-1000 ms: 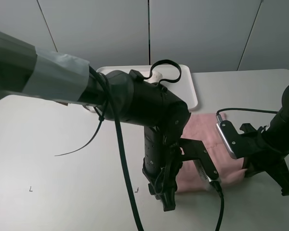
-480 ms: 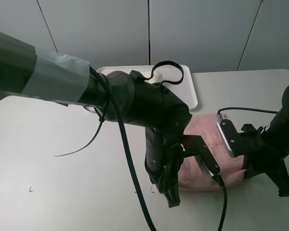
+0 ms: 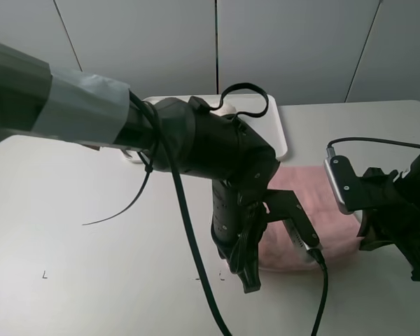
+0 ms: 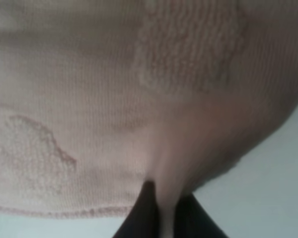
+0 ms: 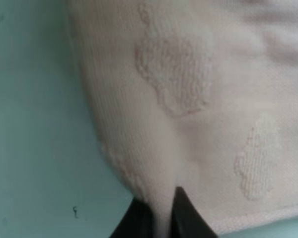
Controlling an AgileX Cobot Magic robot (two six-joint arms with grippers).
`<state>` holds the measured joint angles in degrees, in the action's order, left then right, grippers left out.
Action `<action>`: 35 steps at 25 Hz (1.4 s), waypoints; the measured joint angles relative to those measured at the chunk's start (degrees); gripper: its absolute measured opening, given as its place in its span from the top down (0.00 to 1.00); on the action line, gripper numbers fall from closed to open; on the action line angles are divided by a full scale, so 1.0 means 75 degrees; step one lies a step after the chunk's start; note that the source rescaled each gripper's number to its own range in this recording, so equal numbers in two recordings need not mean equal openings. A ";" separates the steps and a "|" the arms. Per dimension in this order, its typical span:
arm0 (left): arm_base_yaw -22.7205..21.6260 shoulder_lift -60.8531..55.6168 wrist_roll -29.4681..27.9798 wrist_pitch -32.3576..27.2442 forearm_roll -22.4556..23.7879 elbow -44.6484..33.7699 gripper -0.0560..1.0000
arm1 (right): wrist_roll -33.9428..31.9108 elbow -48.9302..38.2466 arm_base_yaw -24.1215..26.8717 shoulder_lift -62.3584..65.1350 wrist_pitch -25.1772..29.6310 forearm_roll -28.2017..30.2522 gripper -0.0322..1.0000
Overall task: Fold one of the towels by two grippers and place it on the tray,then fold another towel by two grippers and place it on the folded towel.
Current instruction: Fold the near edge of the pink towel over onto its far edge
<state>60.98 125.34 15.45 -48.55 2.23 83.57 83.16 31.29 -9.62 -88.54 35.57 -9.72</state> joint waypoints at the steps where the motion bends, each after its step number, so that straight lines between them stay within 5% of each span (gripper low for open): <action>1: -0.0030 -0.0101 0.0000 0.0043 0.0000 0.0005 0.95 | -0.0214 0.0000 0.0000 0.0103 0.0105 0.0000 0.95; 8: -0.0497 -0.0694 -0.0013 0.0076 0.0000 0.0018 0.95 | -0.2074 0.0486 -0.0010 0.0286 0.1182 -0.0146 0.95; 13: -0.0931 -0.0913 -0.0013 0.0192 -0.0297 0.0018 0.95 | -0.4293 0.1088 -0.0010 0.0301 0.1259 -0.0202 0.95; 21: -0.1532 -0.1018 -0.0013 0.0638 -0.1060 0.0018 0.95 | -0.5893 0.1309 -0.0010 0.0319 0.1265 -0.0215 0.95; 30: -0.1662 -0.1018 -0.0041 0.1656 -0.1174 0.0034 0.95 | -0.8295 0.1309 -0.0010 0.0319 -0.0356 -0.0231 0.95; 35: -0.1662 -0.1018 -0.0660 0.2218 -0.0516 0.0034 0.95 | -0.8991 0.1309 -0.0010 0.0319 -0.0622 -0.0037 0.95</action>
<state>48.52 117.71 10.50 -31.92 -1.64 83.82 15.73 41.11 -9.69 -86.15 30.90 -9.99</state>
